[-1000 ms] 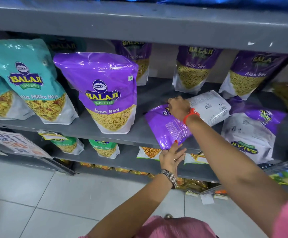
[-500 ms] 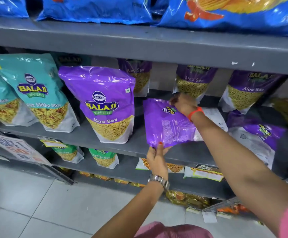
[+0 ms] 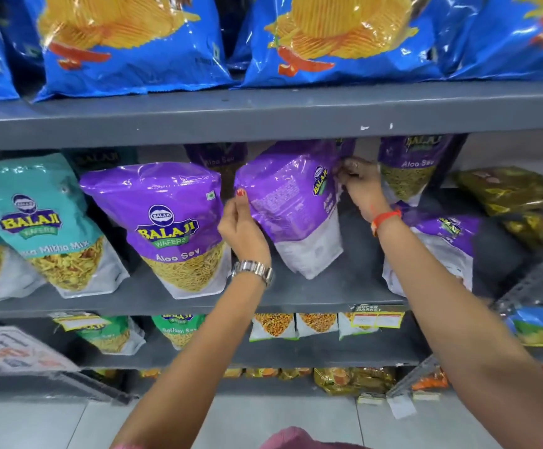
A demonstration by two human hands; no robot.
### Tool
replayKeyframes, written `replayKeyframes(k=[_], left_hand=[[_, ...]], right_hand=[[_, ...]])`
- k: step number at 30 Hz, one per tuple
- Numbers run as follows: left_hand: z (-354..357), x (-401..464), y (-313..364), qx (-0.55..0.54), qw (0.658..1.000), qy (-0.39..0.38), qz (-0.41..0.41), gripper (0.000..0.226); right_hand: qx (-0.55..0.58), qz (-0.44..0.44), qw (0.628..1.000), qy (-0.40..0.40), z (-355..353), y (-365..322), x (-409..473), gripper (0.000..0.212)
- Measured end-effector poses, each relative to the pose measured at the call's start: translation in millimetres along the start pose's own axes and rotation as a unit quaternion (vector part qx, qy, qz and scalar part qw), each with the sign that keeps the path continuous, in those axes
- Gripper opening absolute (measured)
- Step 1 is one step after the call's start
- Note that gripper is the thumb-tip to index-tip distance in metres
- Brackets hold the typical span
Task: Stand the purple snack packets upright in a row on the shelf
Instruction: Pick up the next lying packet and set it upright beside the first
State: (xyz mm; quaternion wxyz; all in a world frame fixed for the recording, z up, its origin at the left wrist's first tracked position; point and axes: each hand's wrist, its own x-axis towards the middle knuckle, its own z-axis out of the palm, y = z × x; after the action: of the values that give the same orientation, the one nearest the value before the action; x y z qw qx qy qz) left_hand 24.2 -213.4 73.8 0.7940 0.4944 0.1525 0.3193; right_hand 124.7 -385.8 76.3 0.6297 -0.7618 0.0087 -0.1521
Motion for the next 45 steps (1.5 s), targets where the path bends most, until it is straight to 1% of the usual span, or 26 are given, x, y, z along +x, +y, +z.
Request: replayKeyframes(k=[2, 3, 5, 6, 7, 8, 11, 13, 15, 16, 18, 20, 22, 23, 24, 25, 27, 29, 32, 33, 35, 37, 40, 42, 43, 45], left_hand=[[6.0, 7.7, 5.4, 0.034, 0.998, -0.017, 0.042, 0.036], [8.9, 12.0, 6.7, 0.054, 0.996, -0.030, 0.062, 0.037], [14.3, 19.4, 9.0, 0.087, 0.992, -0.054, 0.069, 0.029], [16.0, 22.2, 9.0, 0.095, 0.992, -0.063, 0.055, 0.020], [16.7, 23.7, 7.8, 0.104, 0.991, -0.069, 0.042, 0.016], [16.4, 23.6, 5.7, 0.112, 0.991, -0.071, 0.034, 0.021], [10.6, 12.5, -4.0, 0.117, 0.987, -0.093, 0.056, 0.033], [5.0, 0.4, -14.2, 0.154, 0.981, -0.091, 0.073, 0.042], [-2.9, -13.1, -24.0, 0.209, 0.969, -0.074, 0.114, 0.043], [-6.5, -20.8, -28.5, 0.236, 0.958, -0.079, 0.140, 0.041], [-11.3, -35.3, -37.8, 0.288, 0.933, -0.139, 0.164, 0.037], [-12.9, -46.7, -45.6, 0.316, 0.910, -0.224, 0.147, 0.046], [-11.9, -51.5, -50.6, 0.314, 0.901, -0.278, 0.114, 0.063], [-11.0, -52.8, -51.5, 0.306, 0.900, -0.294, 0.097, 0.071], [-10.4, -53.3, -51.9, 0.295, 0.902, -0.305, 0.079, 0.076], [-10.1, -52.6, -51.9, 0.276, 0.906, -0.315, 0.063, 0.078], [-10.4, -47.7, -50.8, 0.228, 0.915, -0.331, 0.033, 0.074], [-11.5, -38.3, -49.6, 0.197, 0.924, -0.327, 0.022, 0.063], [-13.4, -16.8, -48.5, 0.186, 0.936, -0.297, 0.017, 0.038], [-14.8, -9.1, -49.0, 0.181, 0.941, -0.287, 0.010, 0.030], [-17.5, 4.0, -49.8, 0.167, 0.951, -0.260, -0.016, 0.020], [-19.1, 14.0, -49.2, 0.163, 0.960, -0.225, -0.036, 0.012], [-18.7, 23.9, -51.5, 0.140, 0.972, -0.175, -0.071, 0.019], [-15.4, 29.2, -51.3, 0.136, 0.973, -0.159, -0.096, 0.040], [-13.4, 31.6, -50.7, 0.144, 0.972, -0.152, -0.107, 0.045], [-11.3, 33.2, -50.7, 0.147, 0.970, -0.141, -0.131, 0.045]], right_hand=[[0.037, 0.019, 0.999, 0.001, -5.5, 4.8, -15.7, 0.030], [0.057, 0.031, 0.998, 0.003, -7.2, 8.1, -22.6, 0.032], [0.119, 0.067, 0.991, 0.011, -10.0, 15.2, -33.8, 0.027], [0.150, 0.082, 0.985, 0.015, -10.6, 16.7, -38.1, 0.025], [0.168, 0.092, 0.981, 0.016, -11.2, 16.4, -41.1, 0.025], [0.180, 0.097, 0.979, 0.014, -12.0, 15.2, -42.9, 0.024], [0.176, 0.110, 0.978, -0.006, -14.7, 10.7, -46.0, 0.022], [0.163, 0.111, 0.980, -0.018, -17.5, 9.6, -48.2, 0.024], [0.146, 0.106, 0.983, -0.024, -20.1, 10.6, -51.2, 0.029], [0.140, 0.105, 0.984, -0.024, -21.0, 11.5, -53.2, 0.031], [0.128, 0.104, 0.986, -0.020, -22.9, 14.4, -58.1, 0.033], [0.113, 0.099, 0.989, -0.016, -24.2, 19.0, -66.3, 0.030], [0.119, 0.086, 0.989, -0.026, -25.1, 27.1, -77.3, 0.019], [0.130, 0.085, 0.987, -0.035, -24.0, 32.7, -82.6, 0.023], [0.145, 0.091, 0.984, -0.043, -21.3, 36.5, -88.7, 0.033], [0.150, 0.099, 0.982, -0.048, -17.1, 41.0, -93.6, 0.039], [0.148, 0.107, 0.982, -0.056, -2.8, 46.0, -101.8, 0.039], [0.114, 0.090, 0.987, -0.070, 13.4, 50.8, -106.5, 0.037], [0.067, 0.056, 0.992, -0.090, 30.2, 53.5, -111.2, 0.049], [0.061, 0.051, 0.993, -0.082, 32.6, 53.3, -111.7, 0.051], [0.063, 0.035, 0.997, -0.038, 32.2, 52.4, -110.3, 0.048], [0.098, 0.030, 0.995, 0.012, 26.7, 50.4, -103.6, 0.042], [0.137, 0.040, 0.988, 0.056, 17.0, 43.7, -87.0, 0.029], [0.164, 0.059, 0.983, 0.061, 14.0, 38.2, -75.7, 0.019], [0.175, 0.073, 0.981, 0.046, 13.5, 36.0, -71.7, 0.016], [0.194, 0.093, 0.977, -0.004, 13.8, 31.9, -69.3, 0.013]])
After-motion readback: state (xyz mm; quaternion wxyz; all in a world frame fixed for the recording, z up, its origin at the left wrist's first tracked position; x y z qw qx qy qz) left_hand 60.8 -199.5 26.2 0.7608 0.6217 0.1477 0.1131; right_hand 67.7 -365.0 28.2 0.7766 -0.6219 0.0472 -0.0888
